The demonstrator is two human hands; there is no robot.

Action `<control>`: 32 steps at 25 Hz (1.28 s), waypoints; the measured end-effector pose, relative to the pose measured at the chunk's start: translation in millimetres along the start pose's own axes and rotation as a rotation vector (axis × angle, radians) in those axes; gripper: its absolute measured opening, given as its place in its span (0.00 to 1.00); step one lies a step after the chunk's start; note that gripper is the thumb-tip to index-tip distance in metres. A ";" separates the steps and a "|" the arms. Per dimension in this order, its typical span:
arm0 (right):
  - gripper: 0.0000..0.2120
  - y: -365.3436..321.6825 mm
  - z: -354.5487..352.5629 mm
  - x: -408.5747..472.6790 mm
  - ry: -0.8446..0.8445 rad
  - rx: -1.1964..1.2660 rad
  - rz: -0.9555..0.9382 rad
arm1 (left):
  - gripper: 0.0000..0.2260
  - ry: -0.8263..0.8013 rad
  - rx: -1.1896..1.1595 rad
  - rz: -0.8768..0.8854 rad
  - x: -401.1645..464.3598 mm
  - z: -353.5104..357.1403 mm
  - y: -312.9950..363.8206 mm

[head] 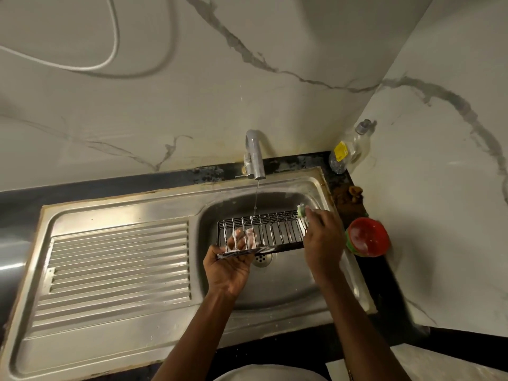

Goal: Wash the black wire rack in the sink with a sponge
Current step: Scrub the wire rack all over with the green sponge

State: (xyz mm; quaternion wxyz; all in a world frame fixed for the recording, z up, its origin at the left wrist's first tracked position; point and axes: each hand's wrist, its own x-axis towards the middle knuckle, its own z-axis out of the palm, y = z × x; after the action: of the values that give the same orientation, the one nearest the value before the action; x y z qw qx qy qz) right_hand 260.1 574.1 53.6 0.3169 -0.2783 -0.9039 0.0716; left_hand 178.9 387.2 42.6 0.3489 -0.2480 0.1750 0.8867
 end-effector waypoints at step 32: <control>0.15 -32.3 5.6 -3.9 0.010 0.080 -0.112 | 0.30 -0.082 0.091 -0.016 6.9 -0.3 5.0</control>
State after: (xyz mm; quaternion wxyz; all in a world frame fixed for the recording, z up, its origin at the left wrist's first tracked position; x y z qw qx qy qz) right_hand 244.4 545.2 57.0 0.3355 -0.2148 -0.9129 0.0884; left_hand 171.2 387.2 39.1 0.3738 -0.1967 0.1990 0.8843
